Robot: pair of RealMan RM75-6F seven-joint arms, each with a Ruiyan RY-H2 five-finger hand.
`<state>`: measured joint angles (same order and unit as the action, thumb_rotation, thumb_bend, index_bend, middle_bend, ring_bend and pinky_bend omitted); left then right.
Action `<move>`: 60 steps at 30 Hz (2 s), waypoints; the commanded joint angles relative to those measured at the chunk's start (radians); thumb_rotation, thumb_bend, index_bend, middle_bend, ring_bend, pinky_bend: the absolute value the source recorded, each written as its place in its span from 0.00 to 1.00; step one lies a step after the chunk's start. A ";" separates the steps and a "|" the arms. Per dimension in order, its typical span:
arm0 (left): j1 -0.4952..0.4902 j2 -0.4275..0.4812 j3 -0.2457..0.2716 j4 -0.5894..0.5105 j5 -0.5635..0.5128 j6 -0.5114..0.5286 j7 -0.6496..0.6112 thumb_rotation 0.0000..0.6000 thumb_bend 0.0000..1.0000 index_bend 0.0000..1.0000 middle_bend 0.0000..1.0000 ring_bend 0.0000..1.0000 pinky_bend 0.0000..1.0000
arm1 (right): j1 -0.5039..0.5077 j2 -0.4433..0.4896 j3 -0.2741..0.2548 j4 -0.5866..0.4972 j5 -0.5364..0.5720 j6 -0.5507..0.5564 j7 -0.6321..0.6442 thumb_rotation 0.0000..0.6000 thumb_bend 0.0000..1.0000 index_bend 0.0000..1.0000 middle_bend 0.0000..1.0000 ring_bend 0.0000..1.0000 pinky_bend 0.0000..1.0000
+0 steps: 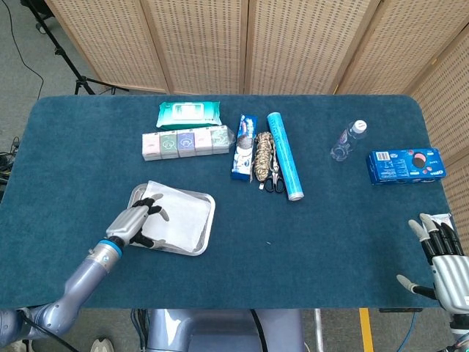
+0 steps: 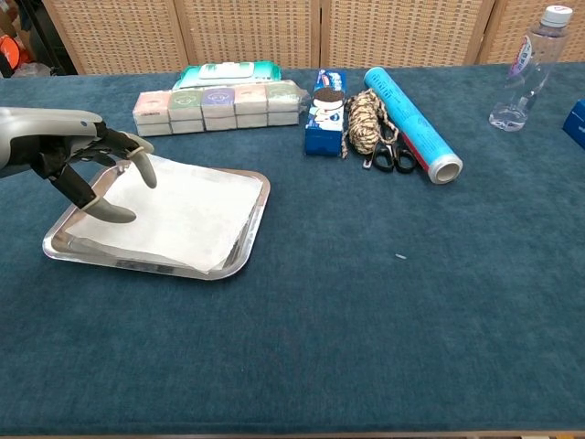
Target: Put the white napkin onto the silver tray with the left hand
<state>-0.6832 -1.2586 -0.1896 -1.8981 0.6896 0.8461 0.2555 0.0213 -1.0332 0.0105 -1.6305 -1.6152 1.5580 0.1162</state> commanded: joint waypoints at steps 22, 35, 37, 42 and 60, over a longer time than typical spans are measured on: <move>-0.120 -0.019 0.079 0.090 -0.165 -0.015 0.081 0.95 0.21 0.39 0.01 0.00 0.00 | -0.002 0.000 0.000 0.000 -0.001 0.003 0.000 1.00 0.00 0.04 0.00 0.00 0.00; -0.153 -0.034 0.127 0.091 -0.204 -0.013 0.094 0.95 0.21 0.39 0.01 0.00 0.00 | -0.004 0.002 0.001 0.001 -0.001 0.007 0.008 1.00 0.00 0.04 0.00 0.00 0.00; -0.156 -0.033 0.133 0.087 -0.208 -0.011 0.098 0.95 0.21 0.39 0.01 0.00 0.00 | -0.004 0.002 0.001 0.001 -0.001 0.007 0.008 1.00 0.00 0.04 0.00 0.00 0.00; -0.164 -0.030 0.146 0.083 -0.224 -0.005 0.102 0.95 0.21 0.39 0.01 0.00 0.00 | -0.004 0.002 0.001 0.000 -0.001 0.005 0.005 1.00 0.00 0.04 0.00 0.00 0.00; -0.176 -0.008 0.178 0.030 -0.225 0.009 0.109 0.95 0.21 0.39 0.01 0.00 0.00 | -0.003 0.001 0.002 -0.001 0.000 0.003 0.004 1.00 0.00 0.04 0.00 0.00 0.00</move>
<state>-0.8588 -1.2674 -0.0127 -1.8667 0.4654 0.8542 0.3639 0.0181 -1.0318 0.0122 -1.6318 -1.6155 1.5615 0.1200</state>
